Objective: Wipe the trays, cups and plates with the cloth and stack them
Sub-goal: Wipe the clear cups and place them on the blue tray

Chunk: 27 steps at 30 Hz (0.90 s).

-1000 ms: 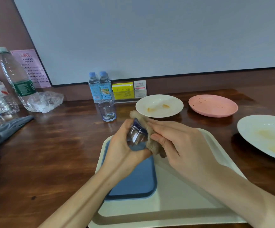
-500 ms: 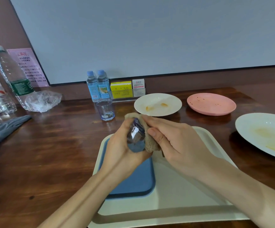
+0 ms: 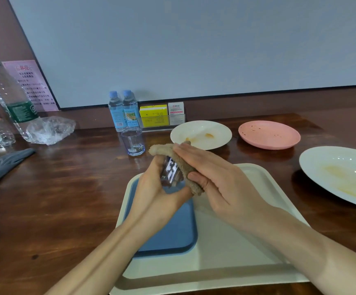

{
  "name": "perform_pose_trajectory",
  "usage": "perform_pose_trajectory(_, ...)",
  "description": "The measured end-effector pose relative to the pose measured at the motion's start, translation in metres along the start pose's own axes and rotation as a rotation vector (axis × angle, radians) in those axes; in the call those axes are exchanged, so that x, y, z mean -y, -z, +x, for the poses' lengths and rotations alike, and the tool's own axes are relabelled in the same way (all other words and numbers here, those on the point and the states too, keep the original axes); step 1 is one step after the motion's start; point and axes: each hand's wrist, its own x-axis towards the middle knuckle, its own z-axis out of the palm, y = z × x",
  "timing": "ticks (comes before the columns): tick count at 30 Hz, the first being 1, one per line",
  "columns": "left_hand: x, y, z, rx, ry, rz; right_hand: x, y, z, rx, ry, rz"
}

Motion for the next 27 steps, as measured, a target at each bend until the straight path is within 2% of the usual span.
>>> perform_pose_trajectory(3, -0.008, 0.001, 0.002, 0.022, 0.079, -0.166, -0.002, 0.008, -0.002, -0.144, -0.065, 0.06)
perform_pose_trajectory(6, -0.018, 0.0, 0.005, 0.104, 0.293, -0.562, -0.005, 0.009, -0.004, -0.254, -0.14, 0.113)
perform_pose_trajectory(8, -0.023, 0.002, 0.008, 0.205, 0.483, -0.837, -0.003, 0.006, -0.004, -0.288, -0.141, 0.142)
perform_pose_trajectory(11, -0.018, 0.007, 0.01, 0.258, 0.599, -1.014, 0.004, -0.001, -0.004, -0.254, -0.054, 0.128)
perform_pose_trajectory(16, 0.002, 0.007, 0.015, 0.181, 0.611, -1.097, 0.008, 0.0, -0.005, -0.157, -0.002, 0.187)
perform_pose_trajectory(19, 0.007, 0.005, 0.016, 0.197, 0.59, -1.063, 0.005, 0.002, -0.003, -0.152, 0.013, 0.14)
perform_pose_trajectory(25, 0.005, -0.004, 0.015, 0.158, 0.632, -1.029, -0.002, 0.002, 0.009, -0.227, 0.11, -0.27)
perform_pose_trajectory(27, 0.009, -0.004, 0.015, 0.191, 0.633, -1.037, -0.002, 0.004, 0.01, -0.24, 0.151, -0.338)
